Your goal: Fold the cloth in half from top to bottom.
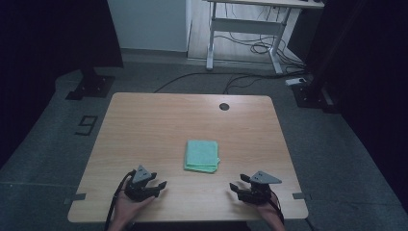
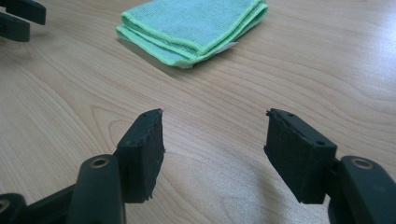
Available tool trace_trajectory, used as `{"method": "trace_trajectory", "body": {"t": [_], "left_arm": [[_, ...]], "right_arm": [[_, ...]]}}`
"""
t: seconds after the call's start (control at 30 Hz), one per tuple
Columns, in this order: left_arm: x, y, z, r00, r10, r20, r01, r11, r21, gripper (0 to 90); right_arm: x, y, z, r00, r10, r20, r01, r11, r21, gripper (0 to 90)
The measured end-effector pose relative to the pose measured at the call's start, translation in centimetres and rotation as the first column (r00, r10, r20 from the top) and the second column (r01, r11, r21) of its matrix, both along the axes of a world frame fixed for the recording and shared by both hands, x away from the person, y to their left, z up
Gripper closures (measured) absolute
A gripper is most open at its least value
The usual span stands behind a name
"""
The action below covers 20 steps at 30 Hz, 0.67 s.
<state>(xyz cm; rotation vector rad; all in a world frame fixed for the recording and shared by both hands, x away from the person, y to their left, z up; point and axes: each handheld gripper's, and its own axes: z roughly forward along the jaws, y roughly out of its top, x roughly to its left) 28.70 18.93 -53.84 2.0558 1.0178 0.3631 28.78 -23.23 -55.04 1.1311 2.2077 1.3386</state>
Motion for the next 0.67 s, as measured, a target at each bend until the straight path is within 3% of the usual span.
{"method": "trace_trajectory", "body": {"t": [0.67], "left_arm": [[0.05, 0.32, -0.09, 0.9999, 0.015, -0.004, -0.015, 0.9998, -0.009, 39.6]], "right_arm": [[0.19, 0.01, -0.03, 0.9999, 0.001, -0.014, -0.001, 1.000, 0.002, 31.6]]}}
